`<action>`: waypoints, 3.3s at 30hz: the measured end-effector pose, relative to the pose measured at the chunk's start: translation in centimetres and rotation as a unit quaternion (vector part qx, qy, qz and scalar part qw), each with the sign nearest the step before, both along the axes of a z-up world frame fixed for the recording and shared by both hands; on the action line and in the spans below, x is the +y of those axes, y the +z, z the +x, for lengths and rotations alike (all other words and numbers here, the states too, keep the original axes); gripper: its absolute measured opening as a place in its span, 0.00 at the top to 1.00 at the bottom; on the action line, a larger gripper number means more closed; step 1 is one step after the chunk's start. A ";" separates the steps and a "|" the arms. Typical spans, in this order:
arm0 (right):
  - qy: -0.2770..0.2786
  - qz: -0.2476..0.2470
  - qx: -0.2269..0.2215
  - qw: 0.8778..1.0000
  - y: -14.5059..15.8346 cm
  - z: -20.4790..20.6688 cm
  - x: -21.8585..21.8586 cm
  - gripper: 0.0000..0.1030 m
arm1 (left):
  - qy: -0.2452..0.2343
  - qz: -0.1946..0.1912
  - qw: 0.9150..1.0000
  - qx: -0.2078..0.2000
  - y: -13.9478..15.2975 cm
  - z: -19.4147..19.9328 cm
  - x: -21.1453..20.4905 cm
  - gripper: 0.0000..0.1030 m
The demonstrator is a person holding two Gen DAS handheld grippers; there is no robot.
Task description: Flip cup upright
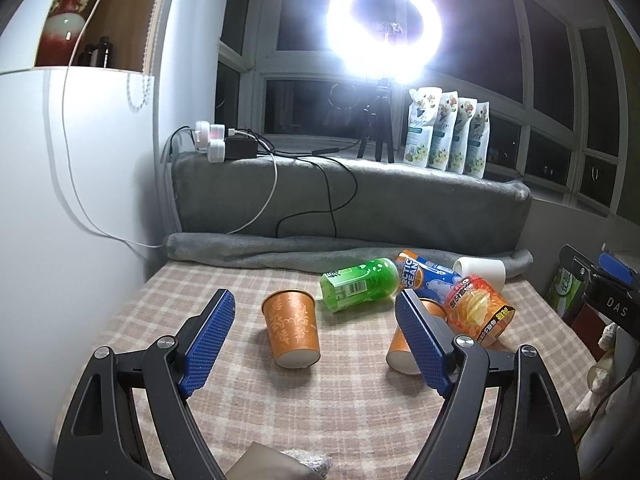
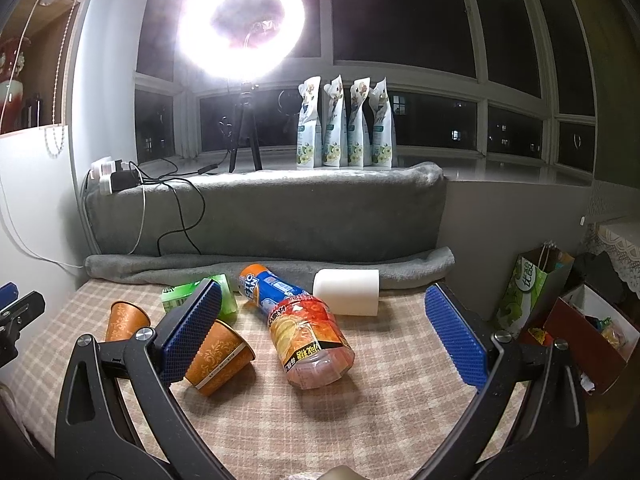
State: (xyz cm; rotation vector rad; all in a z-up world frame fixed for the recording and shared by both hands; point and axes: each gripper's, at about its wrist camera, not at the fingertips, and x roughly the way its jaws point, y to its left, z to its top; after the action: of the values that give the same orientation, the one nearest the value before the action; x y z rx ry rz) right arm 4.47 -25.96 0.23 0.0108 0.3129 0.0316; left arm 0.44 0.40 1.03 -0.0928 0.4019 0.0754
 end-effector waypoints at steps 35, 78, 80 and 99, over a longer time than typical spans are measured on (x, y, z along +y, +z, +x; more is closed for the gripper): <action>0.298 -0.220 0.133 0.919 -4.3 14.0 13.3 0.00 | -0.003 -0.009 0.997 0.074 -4.1 -0.1 2.5 0.20; 0.428 -0.492 0.149 0.744 -12.1 21.8 22.7 0.29 | 0.027 -0.026 0.991 0.126 -7.0 2.6 4.6 0.20; 0.428 -0.474 0.148 0.755 -10.8 21.6 22.2 0.29 | 0.026 -0.026 0.992 0.124 -6.9 2.4 4.6 0.20; 0.437 -0.216 0.166 0.857 1.8 14.4 13.4 0.30 | 0.006 -0.025 0.996 0.091 -5.0 -0.6 3.6 0.20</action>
State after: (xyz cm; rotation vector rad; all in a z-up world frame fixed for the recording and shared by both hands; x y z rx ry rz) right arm 18.90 -12.54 2.06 -0.5855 0.6463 0.8749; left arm -0.19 3.99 -3.96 -0.1381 0.5846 0.0865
